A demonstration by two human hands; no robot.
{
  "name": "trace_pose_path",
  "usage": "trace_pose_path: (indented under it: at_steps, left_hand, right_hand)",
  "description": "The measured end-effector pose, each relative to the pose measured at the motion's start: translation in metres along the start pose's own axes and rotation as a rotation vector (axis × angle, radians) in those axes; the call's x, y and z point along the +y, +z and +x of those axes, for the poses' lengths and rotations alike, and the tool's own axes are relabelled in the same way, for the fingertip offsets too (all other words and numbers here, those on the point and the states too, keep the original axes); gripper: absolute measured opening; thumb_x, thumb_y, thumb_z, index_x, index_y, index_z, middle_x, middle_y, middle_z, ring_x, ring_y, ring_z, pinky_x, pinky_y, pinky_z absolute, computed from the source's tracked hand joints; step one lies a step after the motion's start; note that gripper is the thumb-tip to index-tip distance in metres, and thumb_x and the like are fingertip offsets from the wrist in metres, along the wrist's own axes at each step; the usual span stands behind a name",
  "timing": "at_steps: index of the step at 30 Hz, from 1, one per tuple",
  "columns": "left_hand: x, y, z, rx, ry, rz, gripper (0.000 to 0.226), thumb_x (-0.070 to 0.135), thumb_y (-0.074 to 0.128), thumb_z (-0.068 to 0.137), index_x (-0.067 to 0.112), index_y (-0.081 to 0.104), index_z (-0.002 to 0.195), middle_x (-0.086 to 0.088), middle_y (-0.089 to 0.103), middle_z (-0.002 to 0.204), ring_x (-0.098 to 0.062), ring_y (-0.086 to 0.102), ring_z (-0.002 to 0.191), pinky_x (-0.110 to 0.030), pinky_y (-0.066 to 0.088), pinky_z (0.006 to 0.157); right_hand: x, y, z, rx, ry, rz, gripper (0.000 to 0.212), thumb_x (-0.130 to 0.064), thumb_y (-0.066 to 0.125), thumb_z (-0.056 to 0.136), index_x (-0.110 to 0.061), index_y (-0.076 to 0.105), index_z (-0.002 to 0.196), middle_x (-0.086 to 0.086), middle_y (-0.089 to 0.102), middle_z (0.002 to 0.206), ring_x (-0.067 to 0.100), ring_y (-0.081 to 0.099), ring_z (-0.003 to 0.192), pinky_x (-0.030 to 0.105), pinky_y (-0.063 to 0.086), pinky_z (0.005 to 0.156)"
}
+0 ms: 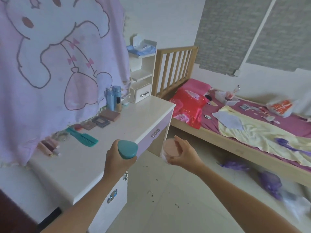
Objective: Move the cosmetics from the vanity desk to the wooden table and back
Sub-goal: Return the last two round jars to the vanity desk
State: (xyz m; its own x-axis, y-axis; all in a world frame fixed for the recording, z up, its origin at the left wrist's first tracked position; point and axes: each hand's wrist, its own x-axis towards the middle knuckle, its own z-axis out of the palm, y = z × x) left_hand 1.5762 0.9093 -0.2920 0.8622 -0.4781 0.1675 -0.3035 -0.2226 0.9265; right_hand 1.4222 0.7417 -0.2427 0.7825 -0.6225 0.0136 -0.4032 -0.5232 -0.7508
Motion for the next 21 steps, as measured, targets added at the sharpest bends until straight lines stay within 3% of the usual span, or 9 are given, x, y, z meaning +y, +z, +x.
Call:
trace_pose_path:
  at_steps: [7, 9, 11, 15, 19, 21]
  left_hand:
    - [0.035, 0.107, 0.073, -0.038, -0.014, -0.066, 0.065, 0.022, 0.080, 0.051, 0.021, 0.040, 0.103, 0.009, 0.051, 0.089, -0.020, 0.050, 0.088, -0.016, 0.041, 0.059]
    - [0.045, 0.135, 0.094, -0.031, -0.034, -0.092, 0.065, 0.028, 0.072, 0.046, 0.022, 0.041, 0.103, 0.009, 0.052, 0.090, -0.020, 0.051, 0.089, -0.022, 0.044, 0.063]
    - [0.051, 0.158, 0.114, -0.008, -0.050, -0.100, 0.065, 0.029, 0.071, 0.047, 0.021, 0.041, 0.104, 0.004, 0.053, 0.095, -0.023, 0.052, 0.093, -0.028, 0.046, 0.072]
    - [0.054, 0.186, 0.147, 0.073, -0.098, -0.099, 0.067, 0.025, 0.077, 0.052, 0.019, 0.041, 0.109, 0.002, 0.052, 0.100, -0.023, 0.051, 0.096, -0.033, 0.046, 0.079]
    - [0.036, 0.193, 0.175, 0.133, -0.184, -0.076, 0.068, 0.025, 0.073, 0.049, 0.024, 0.037, 0.107, 0.000, 0.051, 0.102, -0.021, 0.050, 0.093, -0.030, 0.043, 0.076]
    - [0.020, 0.191, 0.191, 0.181, -0.216, -0.065, 0.065, 0.011, 0.079, 0.058, 0.023, 0.037, 0.107, -0.001, 0.052, 0.102, -0.023, 0.051, 0.092, -0.028, 0.041, 0.074]
  right_hand:
    - [0.072, -0.072, 0.093, 0.014, -0.035, -0.063, 0.084, -0.022, 0.077, 0.070, -0.013, 0.031, 0.140, -0.007, 0.041, 0.115, 0.006, 0.044, 0.097, 0.004, 0.033, 0.069]
    - [0.088, -0.093, 0.123, -0.003, -0.051, -0.072, 0.084, -0.024, 0.076, 0.070, -0.012, 0.031, 0.140, -0.005, 0.042, 0.114, 0.007, 0.045, 0.096, 0.008, 0.033, 0.073]
    - [0.100, -0.110, 0.153, -0.017, -0.077, -0.090, 0.081, -0.024, 0.076, 0.070, -0.013, 0.033, 0.138, -0.004, 0.044, 0.108, 0.004, 0.047, 0.087, 0.006, 0.036, 0.068]
    - [0.114, -0.127, 0.211, -0.033, -0.123, -0.086, 0.060, -0.026, 0.076, 0.069, -0.018, 0.046, 0.120, -0.010, 0.045, 0.090, 0.003, 0.045, 0.074, 0.007, 0.038, 0.061]
    - [0.120, -0.111, 0.265, -0.115, -0.178, -0.075, 0.087, -0.040, 0.073, 0.059, -0.013, 0.039, 0.134, -0.002, 0.049, 0.106, 0.001, 0.047, 0.083, 0.006, 0.037, 0.066]
    - [0.119, -0.096, 0.291, -0.167, -0.195, -0.074, 0.085, -0.031, 0.077, 0.065, -0.012, 0.035, 0.136, -0.003, 0.045, 0.110, 0.005, 0.045, 0.090, 0.006, 0.035, 0.070]
